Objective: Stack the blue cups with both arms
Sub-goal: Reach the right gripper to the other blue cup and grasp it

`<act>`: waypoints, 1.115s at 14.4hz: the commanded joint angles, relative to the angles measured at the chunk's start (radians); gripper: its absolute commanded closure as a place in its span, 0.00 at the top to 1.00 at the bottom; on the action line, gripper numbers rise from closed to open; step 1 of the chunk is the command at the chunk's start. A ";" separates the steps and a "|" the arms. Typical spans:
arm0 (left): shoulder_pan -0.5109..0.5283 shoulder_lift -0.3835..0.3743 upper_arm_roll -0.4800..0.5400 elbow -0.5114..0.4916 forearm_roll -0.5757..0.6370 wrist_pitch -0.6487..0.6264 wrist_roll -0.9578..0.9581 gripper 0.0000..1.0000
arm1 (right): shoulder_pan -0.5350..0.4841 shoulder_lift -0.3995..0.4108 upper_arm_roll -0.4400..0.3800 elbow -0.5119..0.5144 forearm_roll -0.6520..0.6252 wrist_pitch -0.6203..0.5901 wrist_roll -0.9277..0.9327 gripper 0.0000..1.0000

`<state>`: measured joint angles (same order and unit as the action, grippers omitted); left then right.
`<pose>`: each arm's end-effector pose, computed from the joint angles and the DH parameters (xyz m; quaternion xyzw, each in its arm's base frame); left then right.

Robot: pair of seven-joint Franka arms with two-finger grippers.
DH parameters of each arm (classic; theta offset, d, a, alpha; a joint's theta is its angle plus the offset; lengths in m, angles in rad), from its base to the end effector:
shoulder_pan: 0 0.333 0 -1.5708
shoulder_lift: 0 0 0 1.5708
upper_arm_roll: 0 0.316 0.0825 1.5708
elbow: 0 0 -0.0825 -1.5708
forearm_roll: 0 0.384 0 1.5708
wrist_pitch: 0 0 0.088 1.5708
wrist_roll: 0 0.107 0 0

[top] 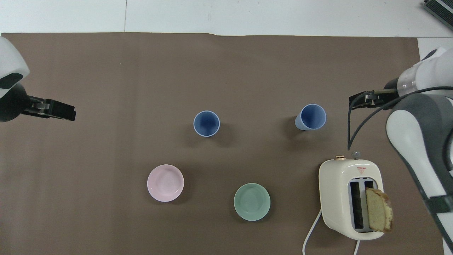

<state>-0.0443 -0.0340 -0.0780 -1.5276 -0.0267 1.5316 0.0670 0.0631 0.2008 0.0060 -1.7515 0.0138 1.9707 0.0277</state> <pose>0.5357 -0.0697 0.6599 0.9952 -0.0953 0.0186 0.0125 0.6194 0.0435 0.4544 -0.9998 -0.0180 -0.0089 0.0074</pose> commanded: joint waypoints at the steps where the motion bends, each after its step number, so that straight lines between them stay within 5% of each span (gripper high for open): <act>1: 0.015 -0.034 0.000 -0.034 -0.018 -0.002 0.022 1.00 | -0.003 0.000 0.002 -0.063 0.015 0.031 -0.015 1.00; 13: 0.015 -0.049 0.000 -0.045 -0.016 -0.042 0.024 1.00 | 0.017 0.055 0.003 -0.141 0.015 0.148 -0.031 1.00; 14: 0.015 -0.047 0.000 -0.045 -0.016 -0.036 0.024 1.00 | 0.017 0.055 0.003 -0.141 0.015 0.148 -0.043 0.97; 16: 0.017 -0.047 0.000 -0.040 -0.016 -0.044 0.020 1.00 | 0.017 0.055 0.005 -0.141 0.014 0.148 -0.048 0.50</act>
<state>-0.0439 -0.0522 -0.0755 -1.5394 -0.0287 1.4940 0.0740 0.0876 0.2633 0.0065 -1.8798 0.0139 2.0998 0.0175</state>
